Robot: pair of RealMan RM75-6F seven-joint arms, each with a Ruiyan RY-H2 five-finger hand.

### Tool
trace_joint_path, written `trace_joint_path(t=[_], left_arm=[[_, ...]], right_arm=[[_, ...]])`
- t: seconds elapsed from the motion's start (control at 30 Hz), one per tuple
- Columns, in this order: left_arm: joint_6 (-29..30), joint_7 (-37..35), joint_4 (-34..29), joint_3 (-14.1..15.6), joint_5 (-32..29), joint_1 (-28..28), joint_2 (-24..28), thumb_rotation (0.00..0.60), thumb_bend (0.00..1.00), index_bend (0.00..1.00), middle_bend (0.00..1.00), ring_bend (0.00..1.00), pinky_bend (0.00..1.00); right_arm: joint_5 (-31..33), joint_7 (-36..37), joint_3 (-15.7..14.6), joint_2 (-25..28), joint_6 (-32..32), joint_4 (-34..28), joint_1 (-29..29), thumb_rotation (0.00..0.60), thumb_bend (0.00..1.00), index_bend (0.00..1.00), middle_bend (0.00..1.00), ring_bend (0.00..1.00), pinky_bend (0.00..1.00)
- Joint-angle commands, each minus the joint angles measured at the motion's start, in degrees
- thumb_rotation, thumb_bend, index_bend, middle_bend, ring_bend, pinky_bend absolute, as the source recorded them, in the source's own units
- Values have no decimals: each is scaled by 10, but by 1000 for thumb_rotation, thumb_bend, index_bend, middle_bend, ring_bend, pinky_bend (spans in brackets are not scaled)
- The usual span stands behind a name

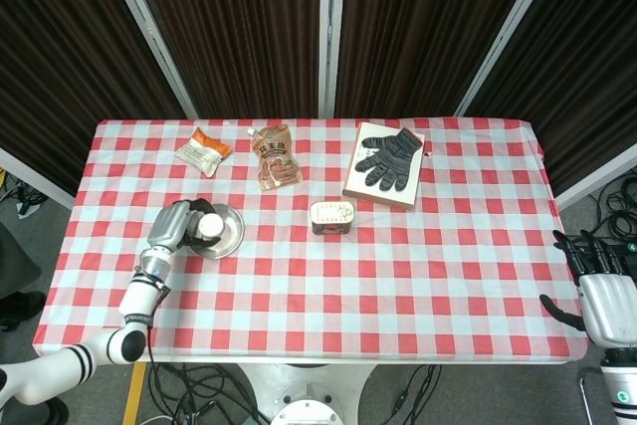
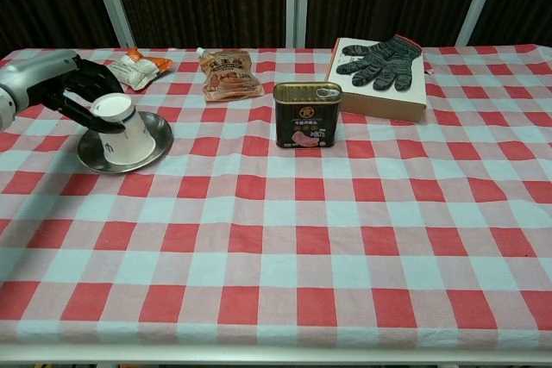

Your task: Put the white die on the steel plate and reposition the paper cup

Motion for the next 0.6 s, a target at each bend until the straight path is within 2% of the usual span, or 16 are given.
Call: trace_joint_path(t=[0.03, 0.13, 0.2, 0.37, 0.47, 0.6], left_arm=[[5, 9, 41, -16, -29, -5, -6, 600, 258, 587, 443, 314, 224], [0, 16, 66, -24, -55, -4, -13, 600, 258, 587, 443, 314, 224], [1, 11, 62, -24, -57, 0, -12, 600, 259, 587, 443, 314, 224], [19, 0, 7, 0, -12, 15, 4, 600, 257, 588, 442, 314, 223], [5, -15, -28, 15, 11, 16, 15, 600, 257, 587, 440, 314, 221], [-10, -8, -17, 16, 7, 7, 16, 600, 258, 587, 438, 296, 215]], right_arm=[[0, 0, 0, 0, 0, 0, 0, 600, 111, 39, 221, 0, 111], [1, 2, 0, -1, -3, 1, 1, 600, 111, 39, 221, 0, 110], [2, 4, -1, -2, -3, 2, 0, 600, 112, 39, 221, 0, 111], [0, 4, -2, -2, 1, 4, -2, 600, 110, 39, 221, 0, 111], [-1, 4, -1, -2, 3, 3, -2, 600, 111, 39, 221, 0, 111], [0, 5, -1, -1, 4, 3, -3, 600, 110, 39, 221, 0, 111]])
